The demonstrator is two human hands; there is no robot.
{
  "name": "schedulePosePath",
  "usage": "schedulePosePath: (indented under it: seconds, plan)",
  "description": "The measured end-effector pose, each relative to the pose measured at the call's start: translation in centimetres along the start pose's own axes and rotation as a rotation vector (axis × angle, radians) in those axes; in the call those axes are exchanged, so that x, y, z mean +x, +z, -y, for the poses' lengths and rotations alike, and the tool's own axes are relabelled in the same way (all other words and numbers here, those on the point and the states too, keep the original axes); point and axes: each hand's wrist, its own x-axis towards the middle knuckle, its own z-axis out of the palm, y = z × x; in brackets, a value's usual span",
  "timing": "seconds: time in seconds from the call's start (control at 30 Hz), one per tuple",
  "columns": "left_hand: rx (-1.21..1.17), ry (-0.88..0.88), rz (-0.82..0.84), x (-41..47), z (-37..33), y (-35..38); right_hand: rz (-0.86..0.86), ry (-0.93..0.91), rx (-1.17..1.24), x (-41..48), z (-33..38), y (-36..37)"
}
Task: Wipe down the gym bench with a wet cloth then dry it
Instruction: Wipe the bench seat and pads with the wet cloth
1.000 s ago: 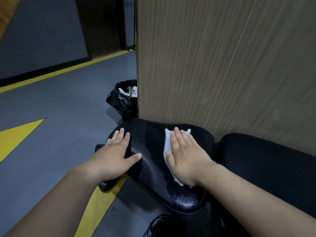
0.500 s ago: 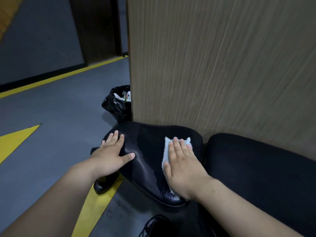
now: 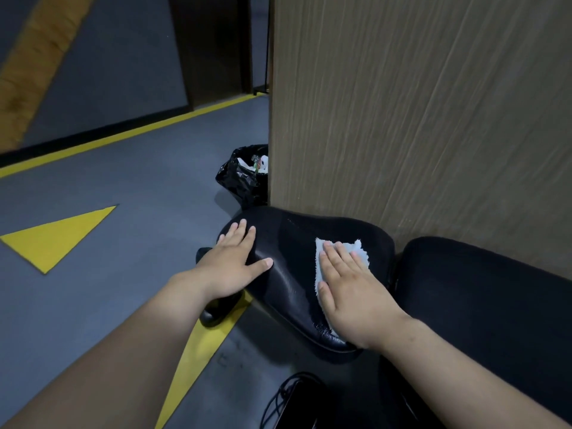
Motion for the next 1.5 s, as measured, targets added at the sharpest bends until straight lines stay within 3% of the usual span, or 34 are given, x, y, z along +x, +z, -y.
schedulePosePath:
  seconds: [0.23, 0.37, 0.5, 0.77, 0.97, 1.1, 1.37, 1.5]
  plan:
    - [-0.107, 0.125, -0.048, -0.3, 2.3, 0.0, -0.001, -0.004, -0.037, -1.5, 2.2, 0.5]
    - [-0.091, 0.171, -0.115, -0.1, 3.9, -0.1, -0.156, 0.051, -0.113, -0.6, 3.2, 2.1]
    - [-0.156, 0.123, -0.057, 0.3, 4.7, -0.2, -0.205, 0.073, -0.103, 1.8, 5.2, 3.4]
    - [-0.492, 0.037, -0.075, 0.5, 6.2, -0.6, -0.051, 0.121, -0.185, 8.2, 10.4, 2.6]
    - [-0.435, 0.039, -0.056, -0.6, 7.6, -0.8, 0.014, -0.015, -0.227, 12.7, 11.1, 2.2]
    - [-0.426, 0.05, -0.03, -1.0, 7.8, -1.2, 0.074, -0.117, -0.103, 12.6, 9.3, 1.0]
    - [-0.37, -0.043, 0.026, -1.5, 6.4, -0.1, 0.133, -0.222, 0.104, 5.5, 1.9, -0.2]
    - [-0.36, -0.066, -0.027, -1.1, 6.5, 1.7, 0.195, -0.272, 0.105, 3.5, 0.6, -1.2]
